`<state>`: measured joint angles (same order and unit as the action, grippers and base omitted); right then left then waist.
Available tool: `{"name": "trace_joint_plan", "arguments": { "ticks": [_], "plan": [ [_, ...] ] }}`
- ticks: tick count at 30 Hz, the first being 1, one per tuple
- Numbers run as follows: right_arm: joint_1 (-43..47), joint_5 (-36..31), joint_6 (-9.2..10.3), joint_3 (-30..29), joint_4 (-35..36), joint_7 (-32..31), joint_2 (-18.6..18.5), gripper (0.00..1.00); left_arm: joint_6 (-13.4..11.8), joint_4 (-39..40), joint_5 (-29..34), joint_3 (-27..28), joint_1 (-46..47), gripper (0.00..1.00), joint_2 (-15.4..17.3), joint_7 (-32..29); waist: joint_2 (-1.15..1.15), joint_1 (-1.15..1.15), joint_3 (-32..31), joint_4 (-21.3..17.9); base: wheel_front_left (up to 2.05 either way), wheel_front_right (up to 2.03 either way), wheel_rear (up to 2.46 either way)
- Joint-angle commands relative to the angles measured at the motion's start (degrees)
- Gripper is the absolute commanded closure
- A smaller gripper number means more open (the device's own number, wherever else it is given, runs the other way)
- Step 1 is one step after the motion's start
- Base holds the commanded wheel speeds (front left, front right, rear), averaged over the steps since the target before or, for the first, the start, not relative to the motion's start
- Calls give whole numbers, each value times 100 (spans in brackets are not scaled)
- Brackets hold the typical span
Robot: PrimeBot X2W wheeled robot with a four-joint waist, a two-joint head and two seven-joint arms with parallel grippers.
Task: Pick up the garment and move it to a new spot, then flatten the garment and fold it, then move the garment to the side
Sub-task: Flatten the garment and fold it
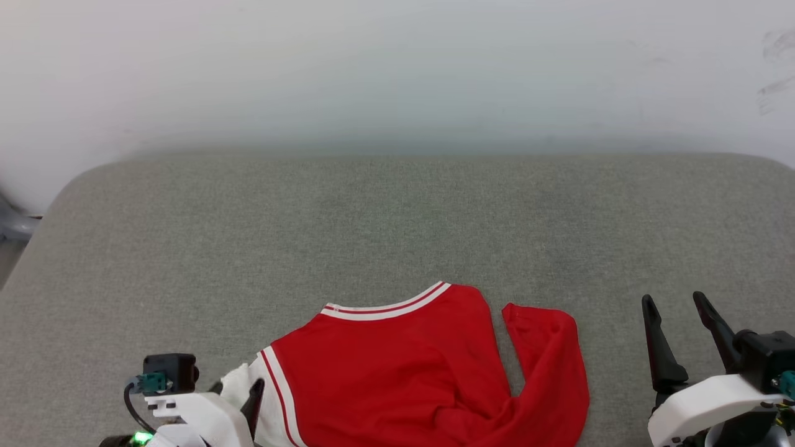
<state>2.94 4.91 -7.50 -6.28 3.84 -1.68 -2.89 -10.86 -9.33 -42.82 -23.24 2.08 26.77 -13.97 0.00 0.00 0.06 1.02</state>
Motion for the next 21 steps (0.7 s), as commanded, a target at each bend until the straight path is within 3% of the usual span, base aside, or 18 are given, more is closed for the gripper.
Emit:
{"name": "trace_joint_plan", "arguments": {
  "ticks": [1, 11, 15, 21],
  "plan": [
    [85, -4, 2, -5, 48, -27, 3, 0, -32, 72, 78, 40, 75, 0, -45, 200, 0, 0, -70, -5, 0, 0, 0],
    [160, -26, 2, -148, 95, -216, 3, 0, 110, 560, 756, 70, 356, 0, -292, 1937, 0, 0, -180, 17, 0, 0, 0],
    [109, -5, 3, -186, -29, -434, 3, 0, 56, 727, 996, 29, 402, 0, -390, 2439, 0, 0, -172, 55, 0, 0, 0],
    [-148, 121, 2, -101, -657, -1795, 2, 0, 49, 972, 1161, -66, 426, 0, -465, 2628, 0, 0, -54, 191, 0, 0, 0]
  ]
}}
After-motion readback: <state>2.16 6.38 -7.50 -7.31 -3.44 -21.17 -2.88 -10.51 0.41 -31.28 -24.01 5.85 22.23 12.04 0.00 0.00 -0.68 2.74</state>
